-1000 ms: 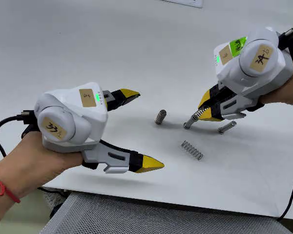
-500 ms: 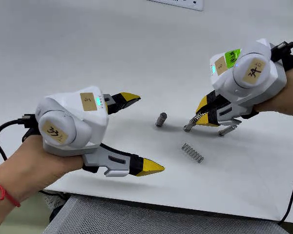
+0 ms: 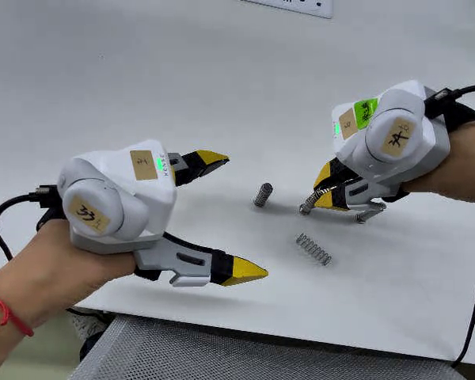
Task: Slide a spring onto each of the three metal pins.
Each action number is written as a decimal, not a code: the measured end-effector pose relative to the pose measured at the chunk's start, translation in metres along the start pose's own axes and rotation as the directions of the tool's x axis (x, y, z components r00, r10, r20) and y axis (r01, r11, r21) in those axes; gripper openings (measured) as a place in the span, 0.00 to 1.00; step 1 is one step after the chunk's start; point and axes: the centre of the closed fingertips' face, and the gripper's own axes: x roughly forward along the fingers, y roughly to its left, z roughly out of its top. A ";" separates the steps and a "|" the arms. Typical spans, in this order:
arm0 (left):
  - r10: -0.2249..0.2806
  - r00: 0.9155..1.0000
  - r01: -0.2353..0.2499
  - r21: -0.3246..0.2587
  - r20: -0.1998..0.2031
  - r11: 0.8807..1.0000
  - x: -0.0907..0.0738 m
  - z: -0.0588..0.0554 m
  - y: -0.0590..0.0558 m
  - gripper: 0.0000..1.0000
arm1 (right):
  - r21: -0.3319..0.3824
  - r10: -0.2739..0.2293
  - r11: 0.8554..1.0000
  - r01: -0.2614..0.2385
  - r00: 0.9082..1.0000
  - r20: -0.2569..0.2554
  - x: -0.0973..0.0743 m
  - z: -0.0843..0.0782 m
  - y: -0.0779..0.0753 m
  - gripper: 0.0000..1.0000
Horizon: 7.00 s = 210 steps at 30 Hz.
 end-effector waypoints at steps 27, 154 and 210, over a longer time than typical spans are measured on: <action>0.009 1.000 -0.010 -0.006 -0.006 1.000 -0.003 -0.003 0.001 0.90 | 0.013 -0.026 1.000 0.026 1.000 0.003 0.017 -0.003 0.000 0.12; -0.005 0.820 0.219 0.306 -0.573 0.926 0.111 -0.066 -0.053 0.17 | 0.615 -0.533 0.780 0.118 0.641 0.552 -0.111 -0.127 0.081 0.82; -0.069 0.973 0.113 0.194 -0.220 0.974 0.081 0.031 -0.075 0.11 | 0.559 -0.442 0.829 -0.016 0.593 0.673 -0.124 -0.046 0.080 0.60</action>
